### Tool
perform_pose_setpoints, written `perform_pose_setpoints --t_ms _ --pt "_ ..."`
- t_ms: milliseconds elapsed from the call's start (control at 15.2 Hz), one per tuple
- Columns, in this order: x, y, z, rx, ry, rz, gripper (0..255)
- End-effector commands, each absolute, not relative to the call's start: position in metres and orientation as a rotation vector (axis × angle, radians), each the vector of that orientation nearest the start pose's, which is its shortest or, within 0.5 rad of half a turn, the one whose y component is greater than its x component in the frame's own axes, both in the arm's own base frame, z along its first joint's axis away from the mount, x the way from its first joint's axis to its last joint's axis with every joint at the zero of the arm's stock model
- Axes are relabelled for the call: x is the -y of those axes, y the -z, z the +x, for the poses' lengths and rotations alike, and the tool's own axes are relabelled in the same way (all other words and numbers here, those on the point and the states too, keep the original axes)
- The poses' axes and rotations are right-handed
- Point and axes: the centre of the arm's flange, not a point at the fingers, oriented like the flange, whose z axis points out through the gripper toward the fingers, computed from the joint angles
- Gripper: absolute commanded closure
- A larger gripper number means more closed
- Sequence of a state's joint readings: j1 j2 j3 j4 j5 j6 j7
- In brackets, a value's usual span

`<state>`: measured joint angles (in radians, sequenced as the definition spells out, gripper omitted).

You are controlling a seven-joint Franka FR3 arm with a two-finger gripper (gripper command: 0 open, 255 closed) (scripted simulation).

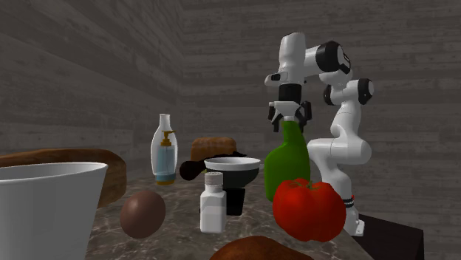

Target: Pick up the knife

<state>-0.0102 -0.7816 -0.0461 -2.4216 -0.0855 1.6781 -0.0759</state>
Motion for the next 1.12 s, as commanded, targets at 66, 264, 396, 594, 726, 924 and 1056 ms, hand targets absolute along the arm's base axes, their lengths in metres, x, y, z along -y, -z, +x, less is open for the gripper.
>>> perform_pose_setpoints --t_ms 66,264,396,594,726,924,1056 --pt "0.038 -0.562 0.326 -0.002 0.037 -3.198 0" --pt "0.065 -0.547 0.356 -0.201 -0.017 -3.196 0" --pt "0.086 -0.537 0.373 -0.334 -0.053 -3.187 0" --pt "0.119 -0.520 0.395 -0.532 -0.107 -3.163 0" --pt "0.142 -0.509 0.407 -0.663 -0.142 -3.139 0" --pt "0.179 -0.492 0.420 -0.858 -0.196 -3.092 0" --pt "0.204 -0.480 0.427 -0.986 -0.231 -3.054 0"
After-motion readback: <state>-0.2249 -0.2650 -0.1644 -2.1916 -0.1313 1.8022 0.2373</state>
